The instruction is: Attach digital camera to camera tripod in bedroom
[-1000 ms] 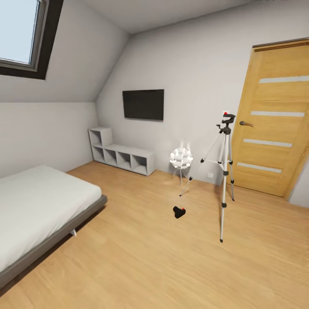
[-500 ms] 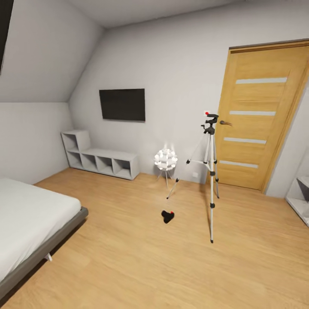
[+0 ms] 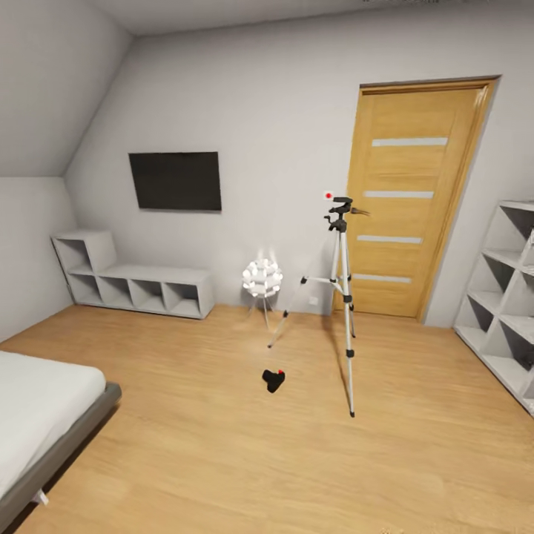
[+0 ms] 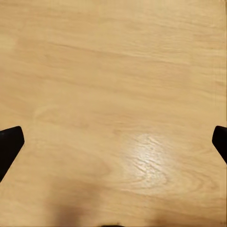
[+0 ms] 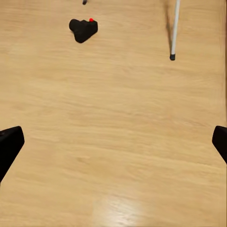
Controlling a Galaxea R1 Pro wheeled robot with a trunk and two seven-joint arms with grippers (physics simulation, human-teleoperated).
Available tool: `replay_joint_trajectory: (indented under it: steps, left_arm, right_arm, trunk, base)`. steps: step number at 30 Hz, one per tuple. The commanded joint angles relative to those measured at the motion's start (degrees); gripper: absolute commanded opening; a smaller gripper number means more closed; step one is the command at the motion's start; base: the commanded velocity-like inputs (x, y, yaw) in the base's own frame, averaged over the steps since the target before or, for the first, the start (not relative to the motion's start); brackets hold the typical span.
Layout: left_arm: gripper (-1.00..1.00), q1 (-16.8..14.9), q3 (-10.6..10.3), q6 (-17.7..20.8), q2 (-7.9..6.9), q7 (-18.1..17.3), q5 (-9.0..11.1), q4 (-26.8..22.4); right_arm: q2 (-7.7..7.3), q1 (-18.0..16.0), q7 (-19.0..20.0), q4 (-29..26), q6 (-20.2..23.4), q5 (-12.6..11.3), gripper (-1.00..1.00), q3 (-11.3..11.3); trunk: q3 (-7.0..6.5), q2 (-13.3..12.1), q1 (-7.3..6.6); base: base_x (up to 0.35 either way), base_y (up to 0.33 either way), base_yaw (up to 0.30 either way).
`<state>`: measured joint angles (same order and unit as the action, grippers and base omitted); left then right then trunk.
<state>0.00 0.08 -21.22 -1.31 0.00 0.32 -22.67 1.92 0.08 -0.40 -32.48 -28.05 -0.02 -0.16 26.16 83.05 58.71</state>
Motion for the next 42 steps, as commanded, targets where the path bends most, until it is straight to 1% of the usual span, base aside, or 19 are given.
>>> replay_joint_trajectory:
  steps: [1, 42]
  left_arm:
    - [1.00, 0.0, 0.0, -0.1, -0.01, 0.0, 0.0, 0.0]
    - [1.00, 0.0, 0.0, -0.1, 0.03, 0.0, 0.0, 0.3]
  right_arm:
    - [0.02, 0.0, 0.0, -0.1, -0.1, 0.0, 1.00, 0.0]
    - [0.02, 0.0, 0.0, 0.0, -0.1, -0.1, 1.00, 0.0]
  trunk:
    - [0.04, 0.0, 0.02]
    - [0.04, 0.0, 0.02]
  base:
    - [0.128, 0.293, -0.300]
    - [0.195, 0.275, -0.296]
